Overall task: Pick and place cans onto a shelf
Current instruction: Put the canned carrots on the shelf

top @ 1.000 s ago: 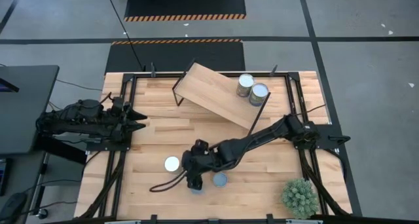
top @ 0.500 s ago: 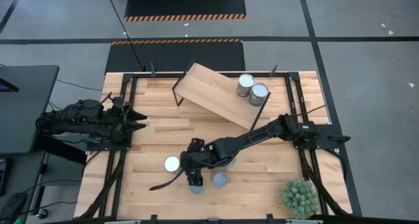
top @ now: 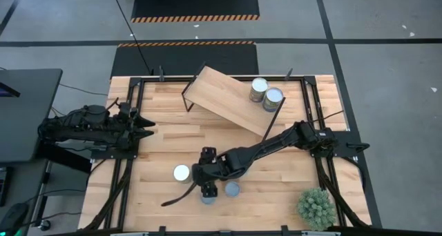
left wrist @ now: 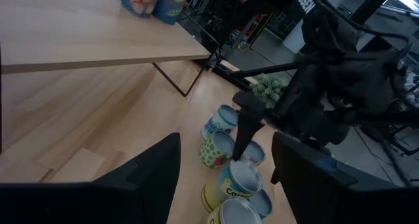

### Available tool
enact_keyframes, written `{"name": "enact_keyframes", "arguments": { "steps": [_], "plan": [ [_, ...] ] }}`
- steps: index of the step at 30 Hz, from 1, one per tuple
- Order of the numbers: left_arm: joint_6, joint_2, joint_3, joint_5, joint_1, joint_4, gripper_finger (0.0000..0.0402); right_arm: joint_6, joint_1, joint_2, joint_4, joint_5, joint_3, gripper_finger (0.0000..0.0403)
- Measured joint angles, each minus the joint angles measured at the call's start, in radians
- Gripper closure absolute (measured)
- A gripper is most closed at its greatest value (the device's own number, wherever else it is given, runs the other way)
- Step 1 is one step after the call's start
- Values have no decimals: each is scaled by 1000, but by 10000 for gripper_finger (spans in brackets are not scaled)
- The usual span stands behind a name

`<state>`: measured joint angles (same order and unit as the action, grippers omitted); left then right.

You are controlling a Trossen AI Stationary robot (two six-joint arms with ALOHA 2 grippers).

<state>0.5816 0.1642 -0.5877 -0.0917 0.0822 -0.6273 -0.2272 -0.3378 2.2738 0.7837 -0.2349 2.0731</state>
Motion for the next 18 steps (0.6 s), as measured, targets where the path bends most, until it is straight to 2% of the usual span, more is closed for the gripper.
{"name": "enact_keyframes", "arguments": {
  "steps": [13, 18],
  "plan": [
    [-2, 0, 0, 0, 0, -8, 155, 81, 11, 0, -4, 31, -3, 4],
    [-2, 0, 0, 0, 0, -20, 155, 91, 25, 0, -59, 59, -45, 4]
  ]
}}
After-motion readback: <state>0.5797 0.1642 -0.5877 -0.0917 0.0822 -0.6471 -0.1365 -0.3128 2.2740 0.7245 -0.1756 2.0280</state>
